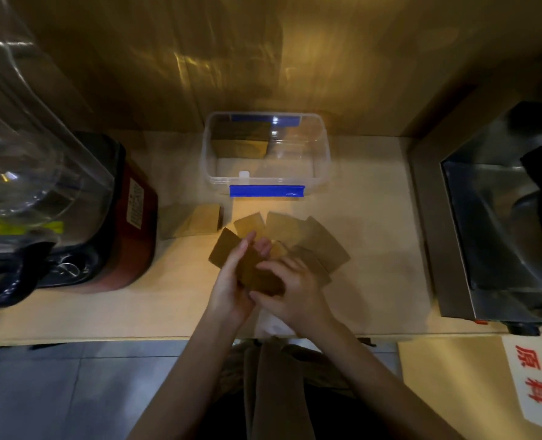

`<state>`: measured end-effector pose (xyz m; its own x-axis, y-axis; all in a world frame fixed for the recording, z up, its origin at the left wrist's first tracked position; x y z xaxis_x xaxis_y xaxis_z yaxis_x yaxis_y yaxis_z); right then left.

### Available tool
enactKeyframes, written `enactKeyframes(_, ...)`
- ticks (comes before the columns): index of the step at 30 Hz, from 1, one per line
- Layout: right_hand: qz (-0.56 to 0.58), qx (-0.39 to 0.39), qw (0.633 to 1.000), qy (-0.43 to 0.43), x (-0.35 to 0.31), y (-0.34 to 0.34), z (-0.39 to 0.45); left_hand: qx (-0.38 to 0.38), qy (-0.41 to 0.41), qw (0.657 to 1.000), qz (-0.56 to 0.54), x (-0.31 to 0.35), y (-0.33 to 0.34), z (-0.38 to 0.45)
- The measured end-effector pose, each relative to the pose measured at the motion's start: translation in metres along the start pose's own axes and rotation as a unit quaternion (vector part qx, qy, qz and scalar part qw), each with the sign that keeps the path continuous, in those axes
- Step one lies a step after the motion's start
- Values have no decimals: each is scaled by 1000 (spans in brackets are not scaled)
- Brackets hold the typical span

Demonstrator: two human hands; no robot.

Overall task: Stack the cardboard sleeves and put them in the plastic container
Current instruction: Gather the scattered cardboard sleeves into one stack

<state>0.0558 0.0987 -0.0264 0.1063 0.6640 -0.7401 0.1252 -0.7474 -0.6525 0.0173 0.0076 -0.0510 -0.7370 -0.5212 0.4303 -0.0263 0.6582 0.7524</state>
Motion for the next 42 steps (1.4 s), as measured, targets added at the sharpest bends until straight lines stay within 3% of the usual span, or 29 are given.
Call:
enactKeyframes(2, 25, -55, 998, -3, -2, 7, 2, 39, 7, 999, -26, 4, -11, -3)
enactKeyframes(4, 130, -135, 981, 48, 3, 14, 7, 53, 13, 998, -35, 10, -22, -6)
enactKeyframes(7, 280, -89, 947, 126, 20, 16, 15, 76, 21, 996, -40, 15, -32, -10)
enactKeyframes(9, 163, -45, 977, 130, 35, 19, 23, 92, 22, 994, -45, 18, -35, -13)
enactKeyframes(11, -38, -65, 991, 109, 43, 29, 29, 97, 25, 994, -52, 23, -37, -14)
enactKeyframes(14, -214, -146, 961, 102, 49, 48, 33, 105, 26, 992, -67, 28, -41, -16)
enactKeyframes(17, -277, -178, 937, 116, 52, 58, 34, 99, 23, 992, -74, 29, -45, -16)
enactKeyframes(24, -254, -189, 942, 107, 55, 47, 44, 10, 22, 996, -89, 35, -42, -5)
enactKeyframes(28, -161, -130, 974, 93, 59, 12, 55, 50, 8, 993, -105, 35, -45, -2)
enactKeyframes(32, -165, -62, 975, 139, 85, -21, 69, 69, -22, 992, -100, 34, -44, 1)
enactKeyframes(42, -191, -126, 958, 174, 115, -23, 82, 88, -41, 991, -89, 35, -38, 10)
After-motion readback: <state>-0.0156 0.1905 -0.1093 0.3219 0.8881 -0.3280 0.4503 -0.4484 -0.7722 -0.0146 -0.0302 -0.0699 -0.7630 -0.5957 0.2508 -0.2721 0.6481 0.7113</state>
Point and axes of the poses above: each hand's wrist, its own z-axis towards the middle knuckle, its own y-axis out of the palm, x = y × z, the point moved 5 cm from there along z, towards the middle knuckle, and after that the axes turned 8 degrees about -x, right-handed, at the moved point
